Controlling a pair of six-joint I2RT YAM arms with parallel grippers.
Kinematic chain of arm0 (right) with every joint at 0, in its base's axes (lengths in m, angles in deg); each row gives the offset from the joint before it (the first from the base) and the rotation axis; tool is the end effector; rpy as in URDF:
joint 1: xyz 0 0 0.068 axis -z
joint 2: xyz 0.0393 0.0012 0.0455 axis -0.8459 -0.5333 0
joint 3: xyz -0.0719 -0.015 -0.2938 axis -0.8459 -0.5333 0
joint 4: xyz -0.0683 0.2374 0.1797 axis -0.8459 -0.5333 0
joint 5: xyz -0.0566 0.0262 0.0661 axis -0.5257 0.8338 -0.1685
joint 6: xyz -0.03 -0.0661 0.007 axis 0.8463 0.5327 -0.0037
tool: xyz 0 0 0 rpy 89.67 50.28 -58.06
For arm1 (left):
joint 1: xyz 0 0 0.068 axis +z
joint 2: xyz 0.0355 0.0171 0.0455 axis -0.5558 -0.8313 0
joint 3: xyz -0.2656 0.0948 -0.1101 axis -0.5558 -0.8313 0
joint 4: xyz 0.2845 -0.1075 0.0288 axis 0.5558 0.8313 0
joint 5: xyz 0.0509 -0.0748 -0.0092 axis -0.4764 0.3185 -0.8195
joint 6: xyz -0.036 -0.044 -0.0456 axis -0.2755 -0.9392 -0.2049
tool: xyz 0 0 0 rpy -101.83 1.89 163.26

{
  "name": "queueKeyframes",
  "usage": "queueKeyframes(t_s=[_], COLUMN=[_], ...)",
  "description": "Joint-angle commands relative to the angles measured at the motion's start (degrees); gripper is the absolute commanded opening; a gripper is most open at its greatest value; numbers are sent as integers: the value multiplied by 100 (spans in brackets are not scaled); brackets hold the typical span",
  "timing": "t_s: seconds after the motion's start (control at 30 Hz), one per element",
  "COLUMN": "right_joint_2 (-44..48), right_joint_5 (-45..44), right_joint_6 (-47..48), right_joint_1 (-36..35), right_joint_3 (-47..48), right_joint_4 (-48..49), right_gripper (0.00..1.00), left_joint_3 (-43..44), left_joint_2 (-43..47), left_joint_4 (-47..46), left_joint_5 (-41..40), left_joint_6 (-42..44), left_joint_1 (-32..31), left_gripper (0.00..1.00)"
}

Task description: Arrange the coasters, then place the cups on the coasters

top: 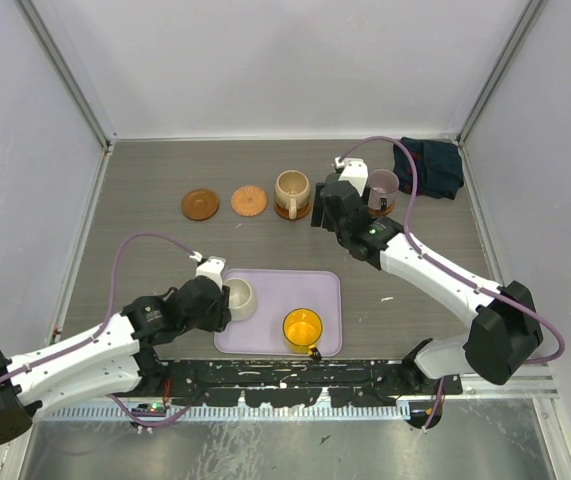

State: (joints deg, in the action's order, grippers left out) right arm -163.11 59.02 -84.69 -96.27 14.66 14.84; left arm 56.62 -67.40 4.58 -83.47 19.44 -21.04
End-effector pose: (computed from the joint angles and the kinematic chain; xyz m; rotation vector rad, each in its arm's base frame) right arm 0.3010 0.1997 0.3027 0.0521 2.0713 0.0921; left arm 0.1244 -0.1502 0.1944 0.3011 2.4354 -0.4082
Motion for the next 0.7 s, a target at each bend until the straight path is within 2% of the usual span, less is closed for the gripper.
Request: queueKeyframes(t_s=[0.0,0.1,0.13,0.17,0.23,0.27,0.47,0.67], right_joint_2=[208,215,221,225,242,245,351,580], right_joint_5=[8,13,17,22,26,34,129,138], right_joint_6=[-148,-165,-173,-181,-192,-205,-210,-265], right_joint_1=[-2,2,-4,-4,0,0,-2,-2], right_joint_3=[29,-9,-25,-54,-99,-121,-409,-997], right_joint_4=[297,298,298,295,297,298,287,329], right_gripper=[72,72,72,72,72,72,71,64], left_joint_3=[-19,-18,-16,-15,5,15,157,574], left_joint_2=[-76,-160,-182,-202,-238,-252,-220,-241], left_joint_4=[-275,-277,-287,-311,-347,-366,-590,-675], left_joint_5=[111,215,250,296,332,352,245,-401], left_joint_6=[-29,-36,-31,-23,-12,0,223,656], left_joint_1=[-29,-22,-21,-21,-22,-27,-65,-77], left_gripper=[38,38,34,28,3,0,0,0])
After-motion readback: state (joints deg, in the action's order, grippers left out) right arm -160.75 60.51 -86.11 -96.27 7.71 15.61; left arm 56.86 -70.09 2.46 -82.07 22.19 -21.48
